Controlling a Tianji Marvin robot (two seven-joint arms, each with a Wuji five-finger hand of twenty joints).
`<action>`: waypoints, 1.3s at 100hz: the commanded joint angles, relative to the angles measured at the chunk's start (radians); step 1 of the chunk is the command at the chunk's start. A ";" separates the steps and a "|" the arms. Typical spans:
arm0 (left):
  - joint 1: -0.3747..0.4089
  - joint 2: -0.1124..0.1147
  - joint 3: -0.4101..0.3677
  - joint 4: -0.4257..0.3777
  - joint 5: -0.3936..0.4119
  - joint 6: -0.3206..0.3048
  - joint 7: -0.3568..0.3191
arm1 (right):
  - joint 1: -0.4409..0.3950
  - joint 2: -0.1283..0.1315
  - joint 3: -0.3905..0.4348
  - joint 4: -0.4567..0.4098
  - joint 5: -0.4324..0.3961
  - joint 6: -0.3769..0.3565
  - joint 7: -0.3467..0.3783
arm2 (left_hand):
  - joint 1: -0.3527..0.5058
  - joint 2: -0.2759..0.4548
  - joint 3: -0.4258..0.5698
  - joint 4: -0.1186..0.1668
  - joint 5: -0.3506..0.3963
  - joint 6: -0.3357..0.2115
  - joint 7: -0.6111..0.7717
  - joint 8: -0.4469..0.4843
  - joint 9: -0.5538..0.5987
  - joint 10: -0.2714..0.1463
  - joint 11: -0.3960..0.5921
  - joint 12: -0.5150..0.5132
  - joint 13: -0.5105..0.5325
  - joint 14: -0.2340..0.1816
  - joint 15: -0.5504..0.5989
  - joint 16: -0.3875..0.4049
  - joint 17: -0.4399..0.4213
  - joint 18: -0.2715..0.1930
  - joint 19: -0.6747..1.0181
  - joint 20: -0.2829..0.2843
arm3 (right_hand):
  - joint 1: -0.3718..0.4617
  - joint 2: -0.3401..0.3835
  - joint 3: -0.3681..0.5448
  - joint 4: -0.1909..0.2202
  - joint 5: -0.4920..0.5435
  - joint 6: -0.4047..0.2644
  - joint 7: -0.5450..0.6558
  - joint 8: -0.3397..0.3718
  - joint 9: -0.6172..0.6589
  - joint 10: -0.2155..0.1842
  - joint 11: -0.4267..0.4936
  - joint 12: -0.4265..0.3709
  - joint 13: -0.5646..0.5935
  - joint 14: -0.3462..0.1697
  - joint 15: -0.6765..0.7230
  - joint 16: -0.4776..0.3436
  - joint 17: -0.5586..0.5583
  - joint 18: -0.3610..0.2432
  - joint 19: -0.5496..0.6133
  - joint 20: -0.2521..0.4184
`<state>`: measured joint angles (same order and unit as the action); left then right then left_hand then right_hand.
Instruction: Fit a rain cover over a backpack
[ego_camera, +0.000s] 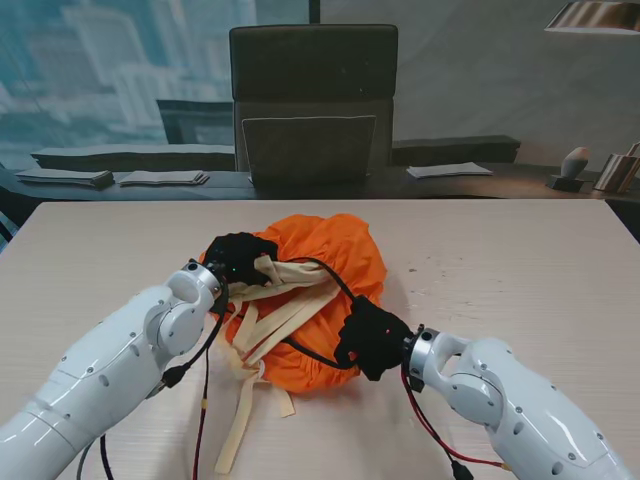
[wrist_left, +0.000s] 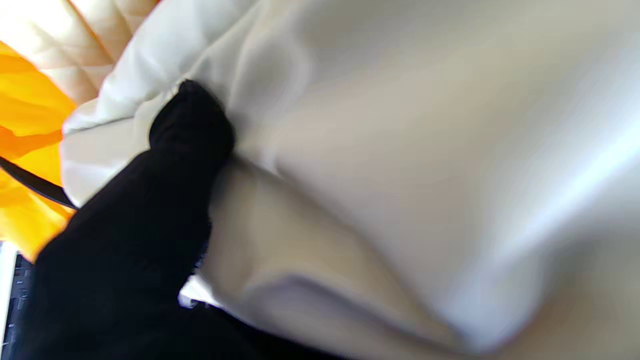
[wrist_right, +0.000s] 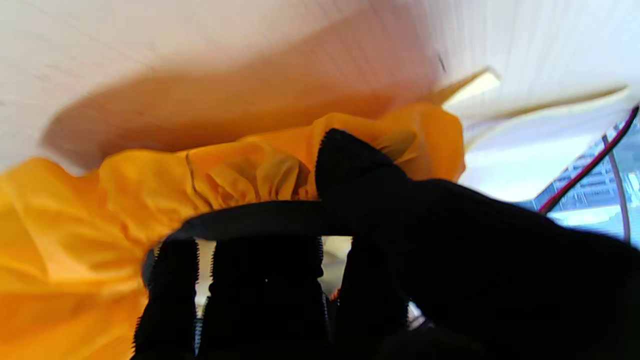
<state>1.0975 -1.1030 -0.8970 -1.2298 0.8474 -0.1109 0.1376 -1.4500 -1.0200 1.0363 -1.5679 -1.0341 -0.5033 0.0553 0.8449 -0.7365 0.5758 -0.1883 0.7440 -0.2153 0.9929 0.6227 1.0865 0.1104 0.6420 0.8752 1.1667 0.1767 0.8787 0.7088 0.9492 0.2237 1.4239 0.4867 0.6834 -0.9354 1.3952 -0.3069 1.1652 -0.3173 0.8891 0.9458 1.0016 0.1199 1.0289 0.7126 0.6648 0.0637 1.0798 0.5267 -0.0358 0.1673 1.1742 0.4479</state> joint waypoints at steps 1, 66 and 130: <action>-0.003 0.002 0.010 0.010 -0.009 -0.042 -0.030 | -0.002 -0.001 -0.017 0.013 -0.032 0.004 -0.064 | 0.060 0.021 0.012 0.082 0.038 -0.025 0.101 0.011 0.008 -0.005 0.028 -0.014 0.098 0.036 0.096 0.022 0.027 -0.084 0.100 0.000 | -0.004 0.015 0.073 -0.031 0.113 -0.087 0.122 0.046 -0.014 0.013 0.017 0.017 -0.001 -0.036 0.043 0.002 0.008 0.018 0.018 0.023; 0.268 0.086 -0.210 -0.361 0.170 -0.225 -0.359 | 0.067 -0.027 -0.112 0.133 -0.050 0.137 -0.281 | -0.245 0.158 -0.005 0.108 -0.538 -0.081 -0.393 -0.252 -0.875 -0.092 -0.314 -0.452 -0.937 -0.004 -0.498 -0.223 -0.986 0.002 -0.586 0.007 | 0.005 0.034 0.070 -0.033 0.111 -0.045 0.101 0.030 -0.015 0.050 0.040 0.031 0.011 0.003 0.057 -0.001 0.025 0.028 0.046 0.007; 0.421 0.139 -0.294 -0.496 0.265 -0.380 -0.663 | 0.071 -0.032 -0.119 0.153 -0.043 0.179 -0.302 | -0.180 0.053 0.138 0.099 -0.490 -0.119 -0.450 -0.271 -0.977 -0.099 -0.645 -0.673 -1.137 -0.082 -0.857 -0.431 -1.008 -0.017 -1.289 -0.313 | 0.012 0.039 0.068 -0.033 0.104 -0.039 0.098 0.020 -0.026 0.052 0.043 0.037 0.004 0.007 0.058 -0.002 0.028 0.026 0.056 -0.004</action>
<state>1.4957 -0.9629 -1.1891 -1.7271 1.1218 -0.4949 -0.5011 -1.3758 -1.0479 0.9205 -1.4190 -1.0801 -0.3301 -0.2592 0.6629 -0.6363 0.6883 -0.1068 0.2229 -0.3092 0.4847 0.2993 0.1337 -0.0009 -0.0090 0.2062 0.0545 0.1139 0.0453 0.2941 -0.0526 0.2075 0.1787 0.1720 0.6845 -0.9210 1.3957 -0.3068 1.2114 -0.3572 0.9173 0.9586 1.0016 0.1212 1.0477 0.7271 0.6648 0.0755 1.1042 0.5265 -0.0009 0.1713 1.2103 0.4468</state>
